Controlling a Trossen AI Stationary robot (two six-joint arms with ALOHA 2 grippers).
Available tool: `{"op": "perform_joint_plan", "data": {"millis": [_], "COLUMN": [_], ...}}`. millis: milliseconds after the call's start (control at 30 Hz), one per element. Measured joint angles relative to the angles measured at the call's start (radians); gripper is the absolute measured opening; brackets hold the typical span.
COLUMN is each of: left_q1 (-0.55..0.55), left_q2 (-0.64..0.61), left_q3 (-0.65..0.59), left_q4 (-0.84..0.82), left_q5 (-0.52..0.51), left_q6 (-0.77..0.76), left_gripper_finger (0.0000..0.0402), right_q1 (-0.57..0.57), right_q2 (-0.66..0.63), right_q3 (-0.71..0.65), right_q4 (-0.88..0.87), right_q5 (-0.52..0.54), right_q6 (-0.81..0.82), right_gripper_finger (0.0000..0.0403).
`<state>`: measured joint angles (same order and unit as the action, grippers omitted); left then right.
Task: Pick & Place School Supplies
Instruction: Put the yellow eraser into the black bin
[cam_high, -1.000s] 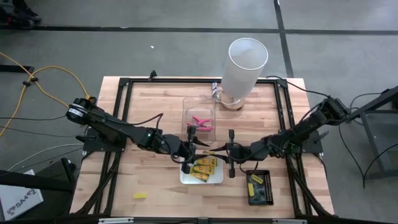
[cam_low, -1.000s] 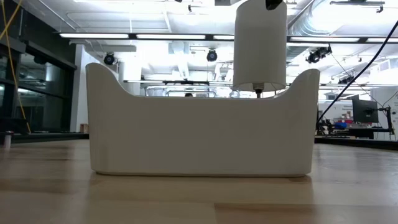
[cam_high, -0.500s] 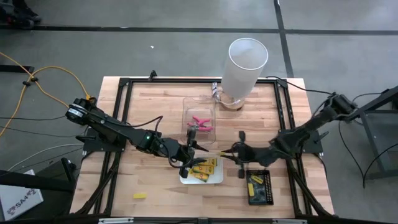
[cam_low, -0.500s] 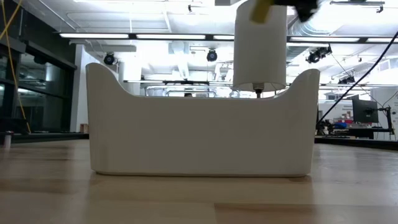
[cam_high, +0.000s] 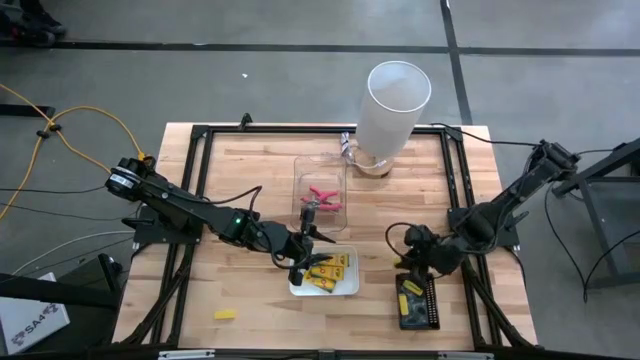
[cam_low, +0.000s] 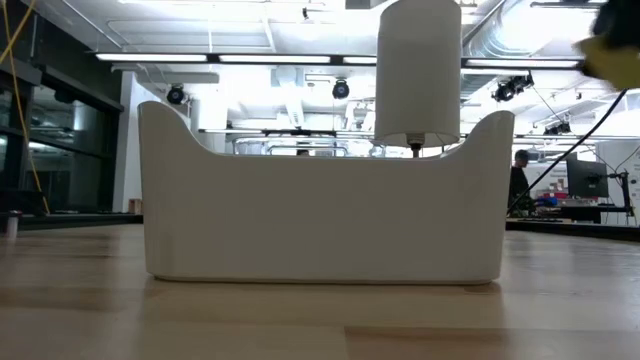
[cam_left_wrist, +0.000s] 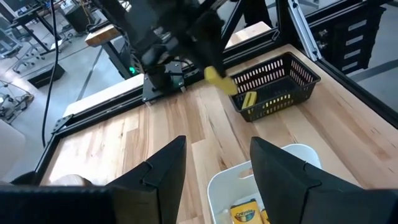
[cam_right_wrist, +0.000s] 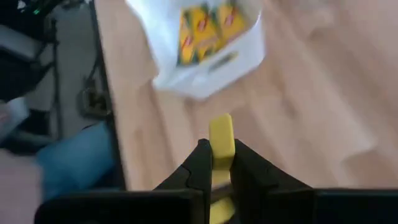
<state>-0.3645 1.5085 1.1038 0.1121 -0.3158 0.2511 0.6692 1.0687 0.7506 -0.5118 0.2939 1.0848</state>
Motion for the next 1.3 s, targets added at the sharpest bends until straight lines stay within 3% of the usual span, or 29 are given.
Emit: {"op": "perform_joint_plan", "data": {"millis": [233, 633, 1300], "left_q1": [0.0, 0.0, 0.0], "left_q2": [0.0, 0.0, 0.0], "left_q3": [0.0, 0.0, 0.0], "left_q4": [-0.001, -0.003, -0.003], "left_q5": [-0.001, -0.001, -0.001], "left_q6": [-0.016, -0.016, -0.05], "left_gripper_finger": [0.0173, 0.0173, 0.0173], "right_q1": [0.1, 0.286, 0.258], "right_q2": [0.0, 0.094, 0.253], "right_q3": [0.0, 0.0, -0.022], "right_q4": [-0.001, -0.053, 0.043], "right_q5": [-0.079, -0.038, -0.188], "right_q6": [0.254, 0.615, 0.646], "right_gripper_finger": [0.0033, 0.0033, 0.0035]}}
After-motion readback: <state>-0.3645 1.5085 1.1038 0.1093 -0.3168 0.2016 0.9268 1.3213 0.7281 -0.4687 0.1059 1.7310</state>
